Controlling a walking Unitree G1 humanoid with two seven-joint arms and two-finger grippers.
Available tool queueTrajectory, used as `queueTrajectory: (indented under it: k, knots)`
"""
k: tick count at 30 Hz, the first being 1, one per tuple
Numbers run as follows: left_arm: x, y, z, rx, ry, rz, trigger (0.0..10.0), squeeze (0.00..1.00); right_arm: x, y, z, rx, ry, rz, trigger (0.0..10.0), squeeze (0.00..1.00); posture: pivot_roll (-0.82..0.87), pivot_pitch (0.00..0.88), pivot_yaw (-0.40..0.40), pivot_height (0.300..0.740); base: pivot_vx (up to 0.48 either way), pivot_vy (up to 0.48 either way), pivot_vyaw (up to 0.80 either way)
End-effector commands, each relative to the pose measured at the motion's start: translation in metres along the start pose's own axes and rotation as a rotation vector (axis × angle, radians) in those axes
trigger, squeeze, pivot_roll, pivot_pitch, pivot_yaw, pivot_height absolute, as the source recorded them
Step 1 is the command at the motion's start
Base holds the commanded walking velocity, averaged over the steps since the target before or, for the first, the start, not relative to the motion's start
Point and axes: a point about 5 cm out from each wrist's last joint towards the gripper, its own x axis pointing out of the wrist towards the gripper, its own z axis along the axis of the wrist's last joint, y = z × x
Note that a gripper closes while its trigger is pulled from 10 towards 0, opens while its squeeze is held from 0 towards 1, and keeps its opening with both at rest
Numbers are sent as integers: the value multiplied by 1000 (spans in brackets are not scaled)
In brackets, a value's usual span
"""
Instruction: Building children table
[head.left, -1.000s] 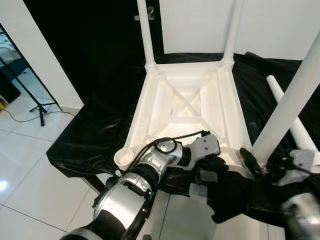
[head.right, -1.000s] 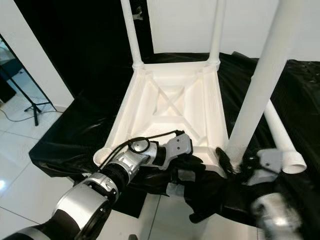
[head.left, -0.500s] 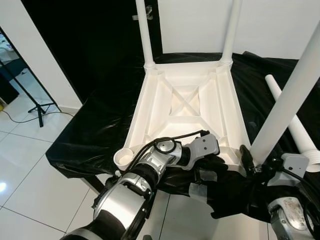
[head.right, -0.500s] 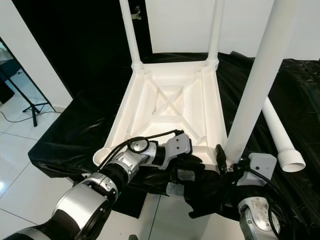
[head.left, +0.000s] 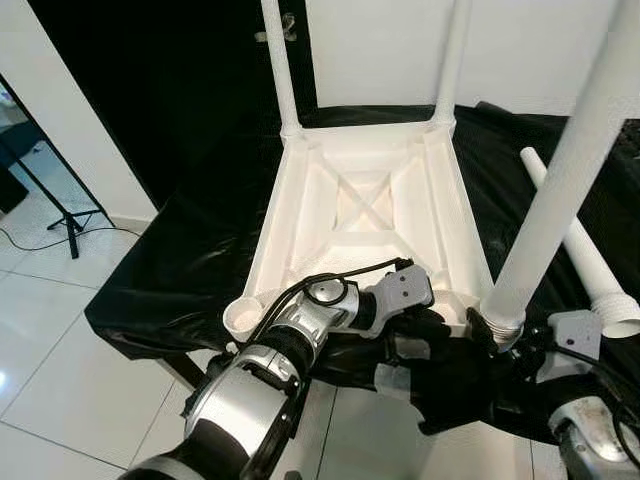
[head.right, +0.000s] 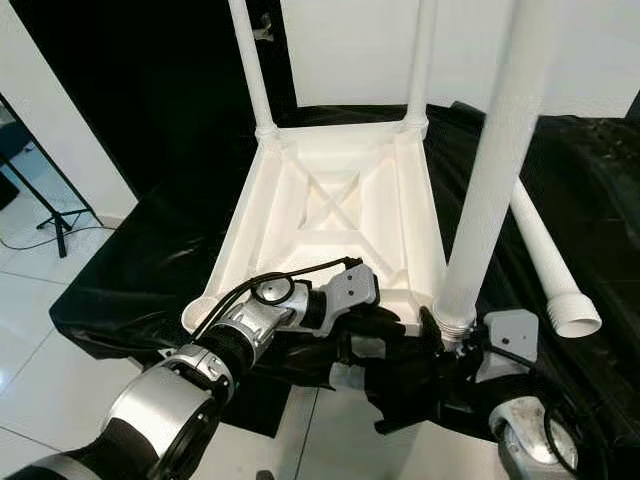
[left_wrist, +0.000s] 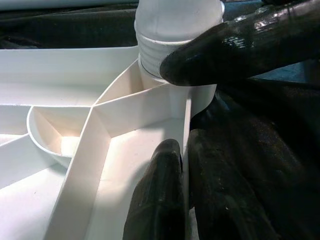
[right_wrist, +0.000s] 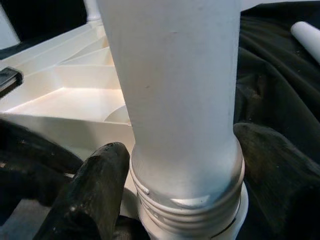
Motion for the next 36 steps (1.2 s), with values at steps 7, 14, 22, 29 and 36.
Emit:
queueTrajectory:
  k: [7,14,22,29,36]
  knots:
    - [-1,-4,-28,-119,73,167,10000,0,6,6,0,-49,6,172,10000,0,8,0,64,740,0,0,0]
    - [3,-4,-23,-104,73,147,10000,0,17,-13,2,-173,4,210,10000,0,-21,0,78,740,0,0,0]
    - [4,-4,-22,-100,72,140,10000,0,21,-8,5,-168,-24,252,3059,0,-19,0,82,740,0,0,0]
    - [2,-3,-23,-98,77,145,10000,0,18,-14,0,20,1,234,0,0,-11,0,78,740,0,0,0]
    - [2,-3,-24,-101,77,152,10000,0,8,2,-15,155,38,113,0,0,2,0,75,740,0,0,0]
